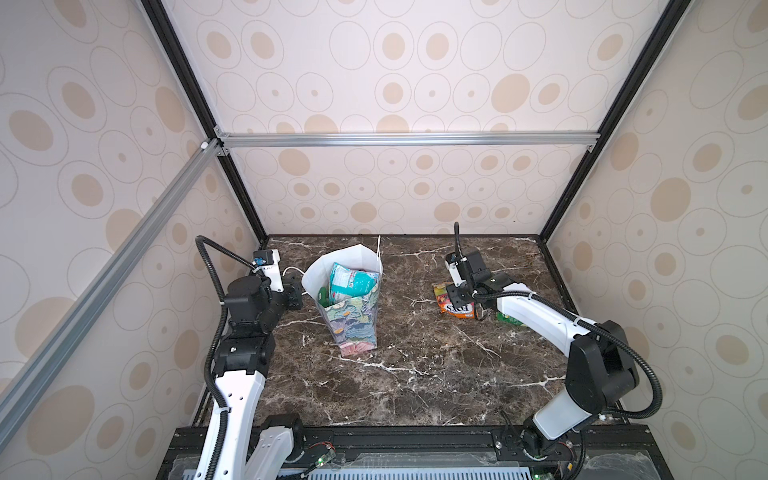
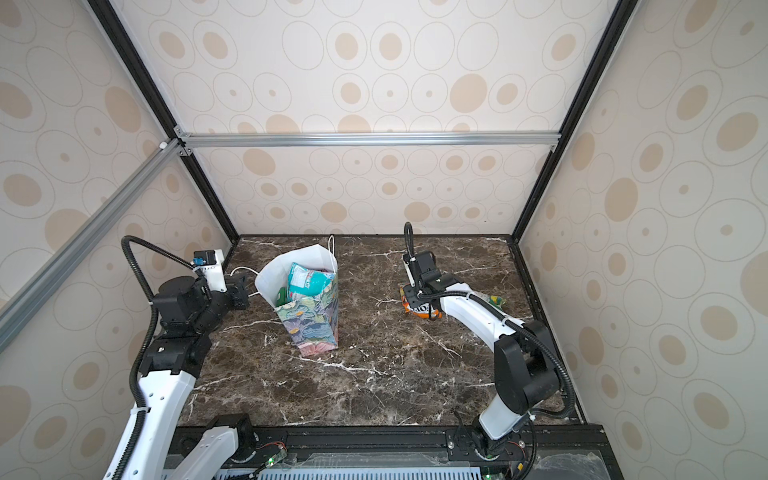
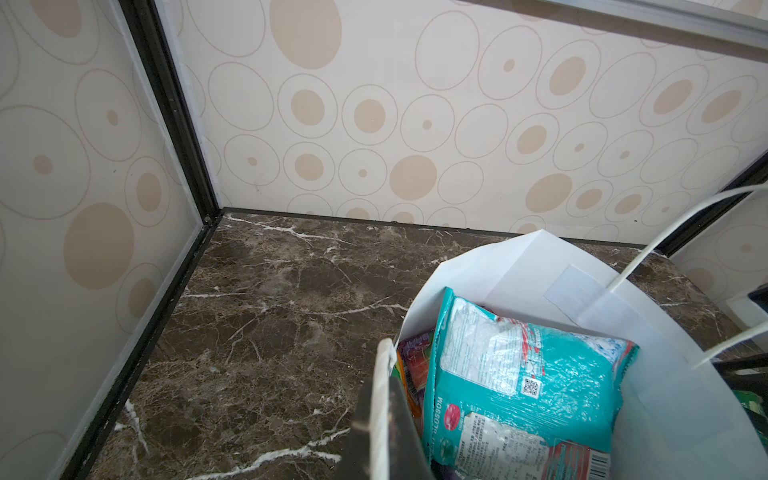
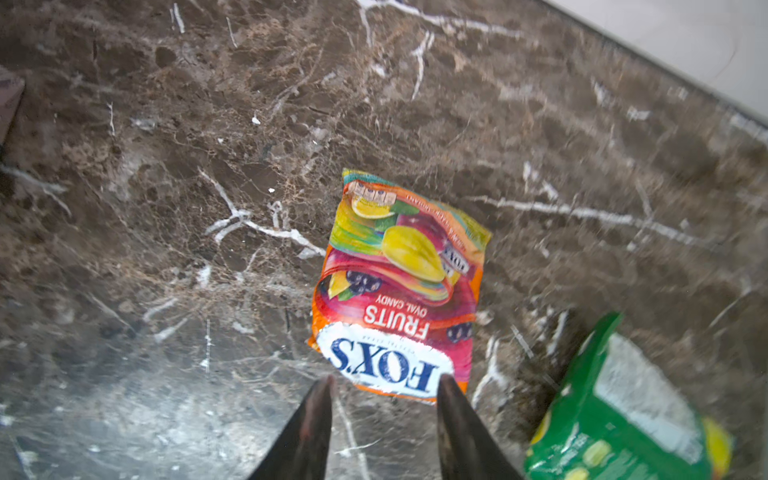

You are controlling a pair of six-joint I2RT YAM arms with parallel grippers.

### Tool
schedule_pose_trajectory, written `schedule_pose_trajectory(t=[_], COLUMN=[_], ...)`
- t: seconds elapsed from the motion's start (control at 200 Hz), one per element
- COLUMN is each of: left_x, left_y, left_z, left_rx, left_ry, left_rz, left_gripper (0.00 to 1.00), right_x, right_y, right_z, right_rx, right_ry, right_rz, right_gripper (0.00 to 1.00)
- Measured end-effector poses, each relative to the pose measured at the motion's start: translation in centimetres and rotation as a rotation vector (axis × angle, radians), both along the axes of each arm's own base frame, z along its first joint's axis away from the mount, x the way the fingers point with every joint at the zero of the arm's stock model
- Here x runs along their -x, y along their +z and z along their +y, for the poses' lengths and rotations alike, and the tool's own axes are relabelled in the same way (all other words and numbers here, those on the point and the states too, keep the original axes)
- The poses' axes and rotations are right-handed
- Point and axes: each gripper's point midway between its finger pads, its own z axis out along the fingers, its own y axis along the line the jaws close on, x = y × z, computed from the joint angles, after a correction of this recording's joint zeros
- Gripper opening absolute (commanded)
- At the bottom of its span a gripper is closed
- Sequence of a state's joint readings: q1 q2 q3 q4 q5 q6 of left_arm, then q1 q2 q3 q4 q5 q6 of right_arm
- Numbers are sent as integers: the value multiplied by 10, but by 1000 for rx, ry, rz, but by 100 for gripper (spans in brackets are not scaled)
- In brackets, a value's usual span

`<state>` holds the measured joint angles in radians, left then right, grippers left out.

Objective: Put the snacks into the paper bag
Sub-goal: 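Lower the open right gripper onto the orange FOX'S Fruits packet, then close the right gripper on the Fruits packet's bottom edge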

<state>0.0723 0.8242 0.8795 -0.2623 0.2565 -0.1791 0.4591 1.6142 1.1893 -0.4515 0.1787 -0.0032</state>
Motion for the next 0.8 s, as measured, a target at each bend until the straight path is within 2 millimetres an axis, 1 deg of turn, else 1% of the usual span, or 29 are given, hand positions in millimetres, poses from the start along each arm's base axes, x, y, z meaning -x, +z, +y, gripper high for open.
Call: schedule_pose_trajectory(t=[0.175,0.275,0.365,0.5,0.67,0.8], left_x=[0,0,0,0,0,0], left_y=[0,0,0,0,-1,-1], left_z=[-1,-1,-1,-1,0,1], left_rx=[2,2,2,2,1,-1], left_ry=[-7,-7,-7,-7,-2,4], left_rz=[0,1,1,2,3,3], left_gripper=[0,0,1,0,0,0], right_x=[17,24,29,32,29,27], right_y=[-22,-29,-31,-37,-51,-70], right_z=[-3,1,10,20,17,15], right_rx=[-1,21,69,138,224,288], right_ry=[-1,22,66,126,146,151], right_rz=[75,94,83,61,58,76], right_gripper=[49,49,49,49,50,50])
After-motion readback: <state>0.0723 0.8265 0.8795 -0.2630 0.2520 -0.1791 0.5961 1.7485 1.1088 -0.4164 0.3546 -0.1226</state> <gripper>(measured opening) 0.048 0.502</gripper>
